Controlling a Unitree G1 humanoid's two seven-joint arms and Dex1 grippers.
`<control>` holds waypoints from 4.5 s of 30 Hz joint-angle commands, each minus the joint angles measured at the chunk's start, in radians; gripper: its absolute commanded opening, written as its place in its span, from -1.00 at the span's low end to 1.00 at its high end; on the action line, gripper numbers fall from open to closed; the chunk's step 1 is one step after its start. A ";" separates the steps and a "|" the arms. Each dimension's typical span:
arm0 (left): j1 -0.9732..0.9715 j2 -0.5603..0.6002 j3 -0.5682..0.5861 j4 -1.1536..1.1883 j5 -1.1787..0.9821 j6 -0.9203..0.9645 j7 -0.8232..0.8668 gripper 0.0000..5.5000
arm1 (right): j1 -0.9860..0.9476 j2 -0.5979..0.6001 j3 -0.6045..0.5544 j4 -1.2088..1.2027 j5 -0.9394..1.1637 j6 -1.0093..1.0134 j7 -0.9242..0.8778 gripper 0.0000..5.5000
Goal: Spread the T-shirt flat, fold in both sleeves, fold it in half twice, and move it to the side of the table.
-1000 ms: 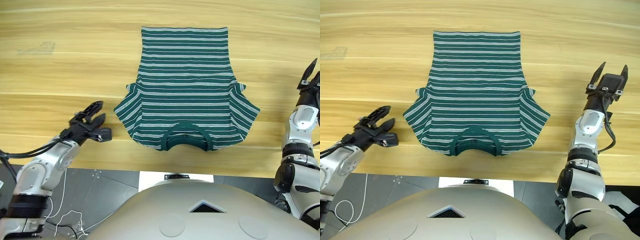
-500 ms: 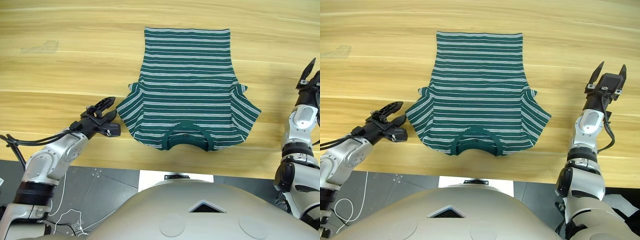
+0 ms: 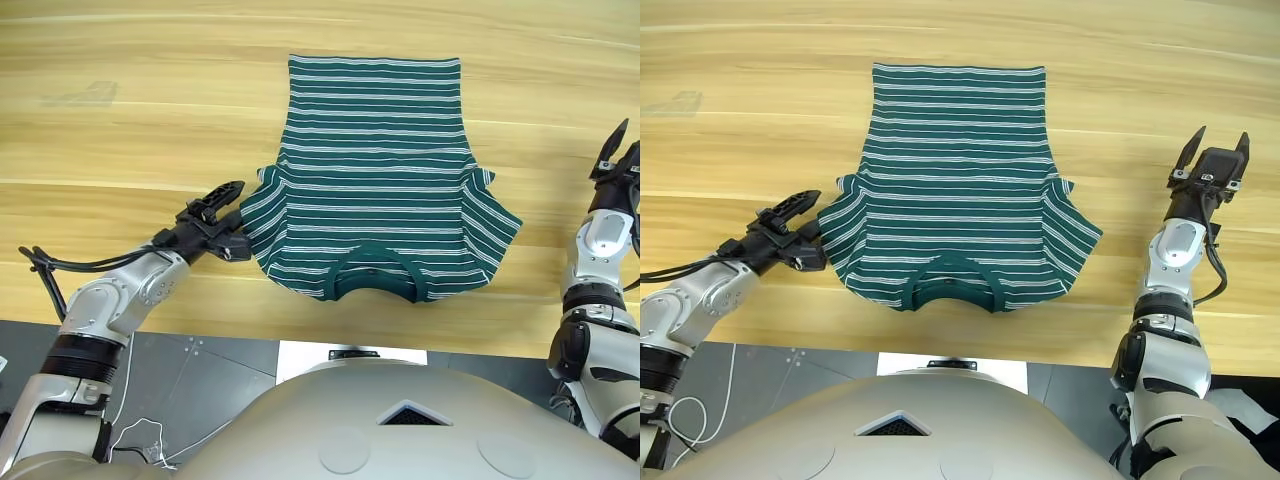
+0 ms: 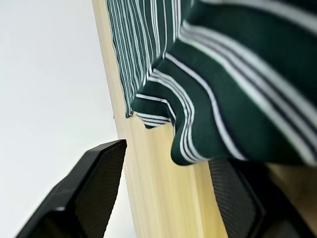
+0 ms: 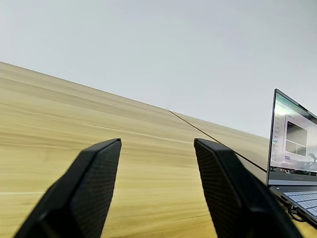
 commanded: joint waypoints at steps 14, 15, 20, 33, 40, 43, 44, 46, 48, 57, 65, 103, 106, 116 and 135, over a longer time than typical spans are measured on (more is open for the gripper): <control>0.054 -0.002 -0.133 0.110 0.034 -0.019 -0.045 -0.03 | -0.036 0.008 0.011 0.010 0.027 0.013 0.024 -0.01; 0.048 -0.006 -0.134 0.117 0.033 -0.019 -0.041 -0.08 | -0.033 0.007 0.009 0.009 0.030 0.011 0.026 -0.01; 0.010 -0.038 -0.141 0.200 0.027 -0.006 -0.003 -0.40 | -0.026 0.010 0.007 0.014 0.043 0.003 0.040 -0.01; 0.004 -0.054 -0.161 0.222 0.024 0.003 0.036 -0.70 | -0.012 0.019 0.012 0.014 0.046 0.003 0.058 -0.01; 0.000 -0.047 -0.188 0.203 0.036 -0.035 0.032 -0.84 | -0.025 0.014 0.013 0.021 0.043 0.016 0.054 -0.01; 0.003 -0.041 -0.202 0.190 0.040 -0.055 0.022 -0.89 | -0.028 0.013 0.012 0.020 0.045 0.021 0.054 -0.01; 0.001 -0.041 -0.210 0.191 0.042 -0.063 0.015 -0.91 | -0.030 0.013 0.011 0.021 0.046 0.023 0.054 -0.01; -0.002 -0.038 -0.220 0.192 0.041 -0.075 0.007 -0.95 | -0.032 0.014 0.011 0.020 0.047 0.025 0.053 -0.01; -0.003 -0.037 -0.222 0.193 0.039 -0.076 0.011 -1.00 | -0.031 0.017 0.012 0.018 0.046 0.025 0.052 -0.01; -0.003 -0.190 -0.207 0.138 -0.180 -0.154 0.050 -1.00 | -0.034 0.030 0.018 0.033 0.047 0.028 0.056 -0.01; -0.025 -0.298 -0.217 0.183 -0.226 -0.191 0.061 -1.00 | -0.045 0.035 0.025 0.046 0.044 0.026 0.066 -0.01; 0.146 -0.163 -0.093 0.244 -0.473 -0.111 -0.167 -0.50 | 0.195 -0.083 0.164 -0.433 0.042 -0.025 0.385 -0.01; 0.140 -0.160 -0.084 0.264 -0.457 -0.109 -0.147 -0.50 | 0.274 -0.189 0.124 -0.492 -0.003 -0.040 0.418 -0.01; 0.244 -0.204 0.027 -0.124 -0.824 -0.242 -0.179 -0.50 | 0.556 -0.556 0.192 -0.540 -0.482 -0.166 0.399 -0.01; 0.038 -0.409 0.326 -0.272 -0.849 -0.042 -0.107 -0.50 | 0.357 -0.454 0.516 -0.442 -0.884 -0.165 -0.113 -0.01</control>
